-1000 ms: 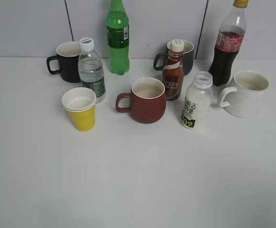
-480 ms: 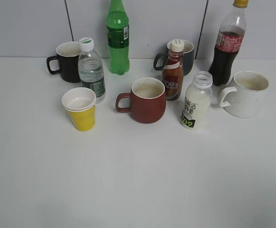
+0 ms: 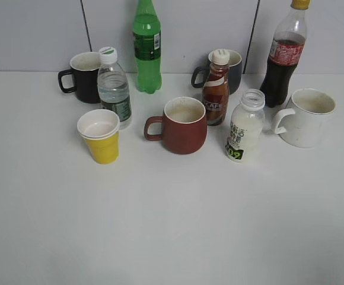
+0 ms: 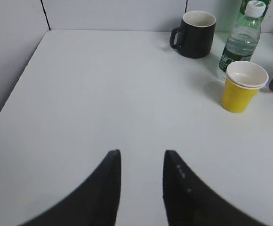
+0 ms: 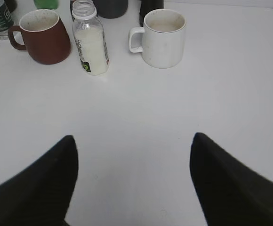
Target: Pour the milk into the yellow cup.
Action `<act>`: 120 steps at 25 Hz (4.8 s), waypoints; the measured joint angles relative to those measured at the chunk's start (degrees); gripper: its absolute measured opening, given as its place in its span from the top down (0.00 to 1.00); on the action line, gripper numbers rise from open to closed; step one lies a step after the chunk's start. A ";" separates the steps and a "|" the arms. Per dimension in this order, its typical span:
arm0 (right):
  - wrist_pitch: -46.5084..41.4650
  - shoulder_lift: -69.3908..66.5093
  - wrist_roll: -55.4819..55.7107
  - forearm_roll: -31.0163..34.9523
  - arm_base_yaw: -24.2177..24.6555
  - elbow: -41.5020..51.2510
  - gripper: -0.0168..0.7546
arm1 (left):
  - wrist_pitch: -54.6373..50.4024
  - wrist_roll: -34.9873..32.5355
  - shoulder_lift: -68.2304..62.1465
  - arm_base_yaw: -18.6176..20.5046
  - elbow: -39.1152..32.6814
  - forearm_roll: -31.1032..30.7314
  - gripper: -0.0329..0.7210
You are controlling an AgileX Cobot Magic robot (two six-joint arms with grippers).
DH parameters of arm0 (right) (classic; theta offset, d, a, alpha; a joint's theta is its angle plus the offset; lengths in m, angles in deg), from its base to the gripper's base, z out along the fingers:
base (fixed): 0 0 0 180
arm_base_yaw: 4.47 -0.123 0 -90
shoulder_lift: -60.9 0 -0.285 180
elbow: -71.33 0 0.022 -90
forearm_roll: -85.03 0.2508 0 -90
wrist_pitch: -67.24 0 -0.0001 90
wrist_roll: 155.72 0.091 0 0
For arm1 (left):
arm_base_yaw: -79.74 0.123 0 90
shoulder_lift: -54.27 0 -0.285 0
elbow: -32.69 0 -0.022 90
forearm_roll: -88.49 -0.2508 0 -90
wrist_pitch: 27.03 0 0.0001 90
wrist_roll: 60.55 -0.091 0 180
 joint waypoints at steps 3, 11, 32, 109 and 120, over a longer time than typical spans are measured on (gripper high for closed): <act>0.00 0.00 0.00 0.00 0.00 0.00 0.26 | 0.00 0.00 0.00 0.00 0.00 0.27 0.64; 12.79 -8.67 -0.29 0.76 0.00 -1.28 0.26 | 16.60 0.00 -3.62 0.00 0.82 1.86 0.64; 72.30 -57.00 -7.67 4.42 -18.31 2.88 0.26 | 90.57 0.00 -65.07 0.00 -5.78 -0.82 0.52; 117.12 -109.41 5.03 -20.67 -13.71 5.43 0.26 | 129.68 -2.99 -133.76 -8.15 14.76 -28.23 0.14; 117.12 -109.41 4.95 -20.67 -13.71 5.43 0.26 | 129.48 -2.99 -132.96 -8.15 14.83 -28.23 0.17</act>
